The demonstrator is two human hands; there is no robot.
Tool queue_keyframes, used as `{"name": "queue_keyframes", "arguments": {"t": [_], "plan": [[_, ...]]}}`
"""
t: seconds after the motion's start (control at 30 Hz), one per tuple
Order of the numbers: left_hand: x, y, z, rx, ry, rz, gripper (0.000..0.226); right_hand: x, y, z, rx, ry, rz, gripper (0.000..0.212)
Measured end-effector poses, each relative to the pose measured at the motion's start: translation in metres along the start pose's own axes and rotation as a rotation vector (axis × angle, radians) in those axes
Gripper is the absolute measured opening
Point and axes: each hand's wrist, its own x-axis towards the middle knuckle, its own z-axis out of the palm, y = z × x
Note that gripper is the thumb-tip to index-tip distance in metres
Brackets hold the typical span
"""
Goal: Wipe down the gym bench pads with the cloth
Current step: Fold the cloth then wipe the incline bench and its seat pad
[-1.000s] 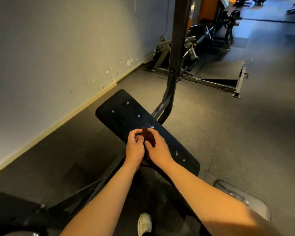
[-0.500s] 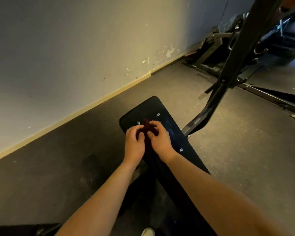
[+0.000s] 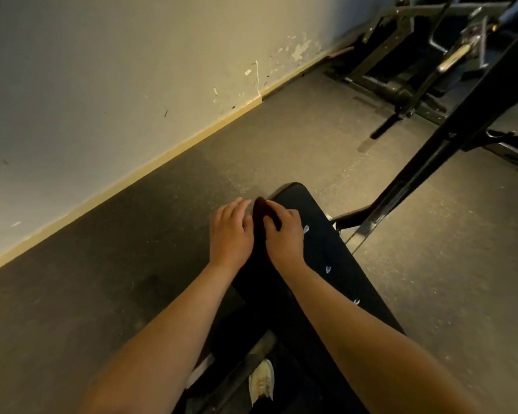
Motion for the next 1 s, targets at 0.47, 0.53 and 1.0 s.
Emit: {"name": "queue_keyframes", "arguments": {"t": [0.47,0.53,1.0], "plan": [[0.007,0.001,-0.002,-0.219,-0.028,-0.148,0.035,0.023,0.008,0.018,-0.432,0.024,-0.314,0.031],[0.007,-0.001,0.0,-0.158,-0.03,-0.105,0.036,0.021,0.008,0.016,-0.45,-0.001,-0.377,0.03],[0.04,0.016,0.001,-0.416,-0.082,-0.175,0.036,0.029,0.013,-0.001,-0.359,-0.053,-0.392,0.03]]}}
